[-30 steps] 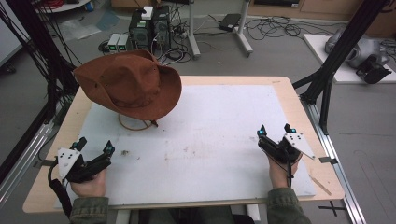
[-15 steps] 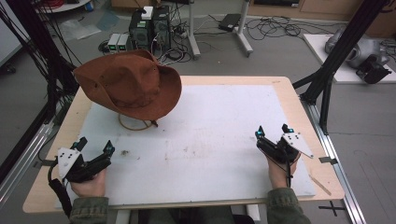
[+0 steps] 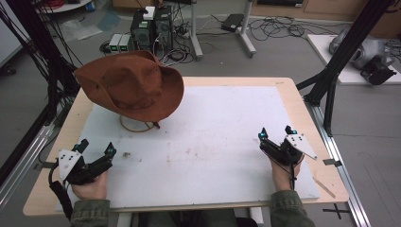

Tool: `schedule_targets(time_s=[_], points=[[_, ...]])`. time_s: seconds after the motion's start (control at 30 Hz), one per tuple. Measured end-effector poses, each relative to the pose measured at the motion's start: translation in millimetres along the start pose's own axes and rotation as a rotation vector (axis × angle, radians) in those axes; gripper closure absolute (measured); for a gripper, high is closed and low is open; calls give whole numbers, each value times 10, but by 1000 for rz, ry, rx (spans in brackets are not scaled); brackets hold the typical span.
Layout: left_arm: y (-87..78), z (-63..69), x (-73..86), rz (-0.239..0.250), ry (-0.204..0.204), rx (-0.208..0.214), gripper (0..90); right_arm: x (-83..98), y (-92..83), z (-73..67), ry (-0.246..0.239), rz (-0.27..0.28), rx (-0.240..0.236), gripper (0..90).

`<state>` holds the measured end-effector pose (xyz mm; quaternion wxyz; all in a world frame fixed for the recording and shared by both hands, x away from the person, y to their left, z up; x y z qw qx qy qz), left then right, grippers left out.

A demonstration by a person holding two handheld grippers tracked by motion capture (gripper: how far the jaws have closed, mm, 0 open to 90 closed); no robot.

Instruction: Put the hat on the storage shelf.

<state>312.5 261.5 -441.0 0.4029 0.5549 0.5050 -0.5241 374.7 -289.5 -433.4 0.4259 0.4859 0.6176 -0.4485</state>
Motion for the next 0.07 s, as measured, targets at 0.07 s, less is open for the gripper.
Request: schedule_targets(time_s=[0.07], points=[[13,7,4,0,-1,1,114,1,3,4,-3,0,0,115]])
Point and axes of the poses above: each handheld gripper's, and its own axes: y roughly forward along the jaws, x roughly out of its underside, z roughly to its right, the point moved 7 cm from there along y, roughly forward along the jaws, and after that the axes turned 12 degrees about y, right-handed, at the moved point
